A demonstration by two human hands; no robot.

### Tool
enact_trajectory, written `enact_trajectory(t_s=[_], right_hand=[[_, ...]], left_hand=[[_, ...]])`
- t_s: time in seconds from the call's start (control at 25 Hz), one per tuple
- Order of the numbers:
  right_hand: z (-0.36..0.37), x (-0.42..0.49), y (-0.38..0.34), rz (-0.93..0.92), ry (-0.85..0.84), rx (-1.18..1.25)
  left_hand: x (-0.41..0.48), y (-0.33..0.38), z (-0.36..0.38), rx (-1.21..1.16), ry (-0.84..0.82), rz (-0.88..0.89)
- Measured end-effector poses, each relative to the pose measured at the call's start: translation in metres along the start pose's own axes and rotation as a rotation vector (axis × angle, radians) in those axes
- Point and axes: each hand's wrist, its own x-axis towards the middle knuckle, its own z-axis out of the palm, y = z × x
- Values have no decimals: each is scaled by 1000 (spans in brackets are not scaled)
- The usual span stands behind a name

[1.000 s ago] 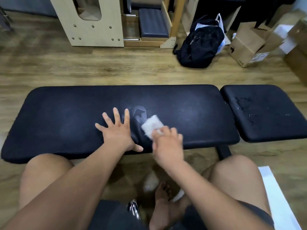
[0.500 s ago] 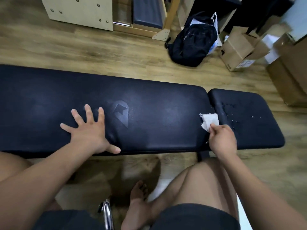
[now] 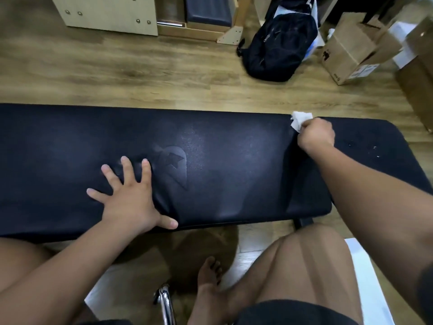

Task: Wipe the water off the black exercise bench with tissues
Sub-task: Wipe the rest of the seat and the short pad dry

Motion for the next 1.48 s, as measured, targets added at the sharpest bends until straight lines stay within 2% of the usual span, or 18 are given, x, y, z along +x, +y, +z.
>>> enact_trajectory(t_s=[0.16, 0.32, 0.4, 0.48, 0.56, 0.6, 0.68, 0.76, 0.84, 0.96, 1.08, 1.28, 1.36, 1.4, 1.48], right_hand=[[18, -48, -100, -295, 15, 16], [20, -153, -243, -733, -168, -1], [22, -204, -276, -1012, -243, -61], [23, -205, -267, -1137, -194, -23], [28, -168, -228, -1114, -81, -8], [28, -145, -201, -1026, -33, -20], [24, -85, -133, -741, 44, -65], [11, -38, -62, -471, 53, -125], [-1, -26, -9, -244, 17, -94], [10, -58, 1, -88, 61, 55], [34, -124, -50, -168, 123, 141], [48, -275, -162, -672, 26, 203], [44, -285, -161, -835, -72, 210], [40, -273, -144, -875, -54, 190], [37, -238, -89, -793, 48, 144]], left_hand=[[1, 2, -2, -4, -6, -5], [-1, -1, -3, -11, -11, -10], [-1, -2, -3, -43, -16, 2], [-2, -3, -5, -45, -14, 1], [0, -5, -4, -10, -8, -1], [1, -5, -3, -4, -6, 1], [2, -4, -2, -8, -7, 12], [2, -5, -2, 4, -5, 18], [2, -4, -2, 12, -5, 19], [3, -1, -4, 34, 5, 17], [2, 0, -4, 57, 5, 19], [0, -4, -2, -2, 38, 5], [-3, -9, 3, -29, 57, 17], [-6, -10, 4, -26, 48, 27], [-9, -11, 4, -4, 17, 25]])
